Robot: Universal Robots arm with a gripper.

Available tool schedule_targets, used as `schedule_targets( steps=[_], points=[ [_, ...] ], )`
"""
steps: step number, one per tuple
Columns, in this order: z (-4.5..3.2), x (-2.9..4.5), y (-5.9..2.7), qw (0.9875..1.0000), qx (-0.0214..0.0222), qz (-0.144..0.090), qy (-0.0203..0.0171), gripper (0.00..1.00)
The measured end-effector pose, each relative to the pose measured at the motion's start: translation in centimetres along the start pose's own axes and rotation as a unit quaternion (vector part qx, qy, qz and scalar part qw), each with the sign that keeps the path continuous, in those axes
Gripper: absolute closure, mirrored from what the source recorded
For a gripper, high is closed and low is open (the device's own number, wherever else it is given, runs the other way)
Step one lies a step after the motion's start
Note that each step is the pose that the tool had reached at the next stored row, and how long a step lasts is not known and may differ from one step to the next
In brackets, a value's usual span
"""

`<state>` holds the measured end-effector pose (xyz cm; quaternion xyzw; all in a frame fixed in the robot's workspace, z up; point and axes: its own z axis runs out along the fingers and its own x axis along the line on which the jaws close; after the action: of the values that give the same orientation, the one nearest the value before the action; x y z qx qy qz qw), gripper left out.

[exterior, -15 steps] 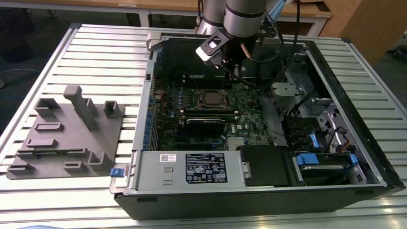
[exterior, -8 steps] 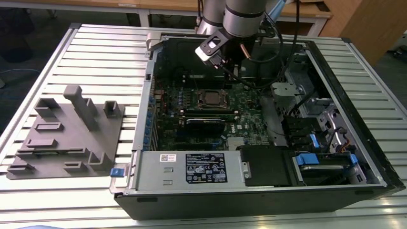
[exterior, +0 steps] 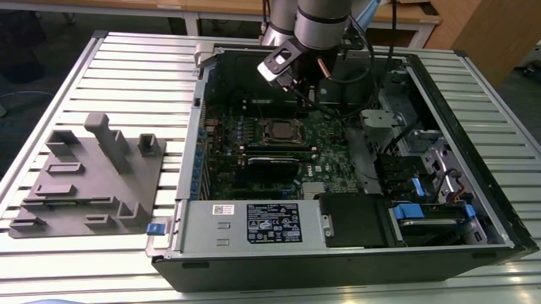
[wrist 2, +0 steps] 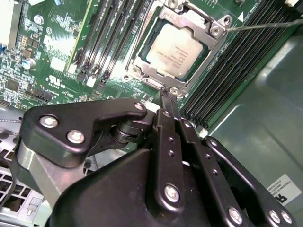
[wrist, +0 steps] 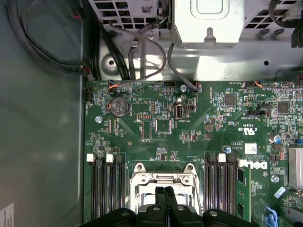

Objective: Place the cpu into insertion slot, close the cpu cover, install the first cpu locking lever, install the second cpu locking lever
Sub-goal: 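Close the cpu cover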

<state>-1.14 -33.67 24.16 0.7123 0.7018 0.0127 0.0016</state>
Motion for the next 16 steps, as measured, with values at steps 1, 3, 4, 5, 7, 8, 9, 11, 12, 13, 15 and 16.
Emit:
schedule_targets(
  steps=[1,3,4,5,7,8,9,11,12,13,15,16],
  points=[
    [0.01,0.0,-0.13,1.0,0.0,0.0,0.0,0.89],
    [0.03,-0.01,-0.4,1.0,0.0,0.0,0.0,0.89],
    [0.04,-0.01,-0.51,1.0,0.0,0.0,0.0,0.89],
    [0.04,-0.01,-0.58,1.0,0.0,0.0,0.0,0.89],
    [0.04,-0.01,-0.59,1.0,0.0,0.0,-0.0001,0.89],
    [0.04,-0.01,-0.59,1.0,0.0,0.0,-0.0001,0.89],
    [0.04,-0.01,-0.63,1.0,0.0,0.0,0.0,0.89],
    [0.04,-0.01,-0.77,1.0,0.0,0.0,0.0,0.89],
    [0.04,-0.01,-0.78,1.0,0.0,0.0,0.0,0.89],
    [0.04,-0.01,-0.8,1.0,0.0,0.0,0.0,0.89],
    [0.04,-0.01,-0.85,1.0,0.0,0.0,0.0,0.89],
    [0.04,-0.01,-0.89,1.0,0.0,0.0,0.0,0.89]
  ],
)
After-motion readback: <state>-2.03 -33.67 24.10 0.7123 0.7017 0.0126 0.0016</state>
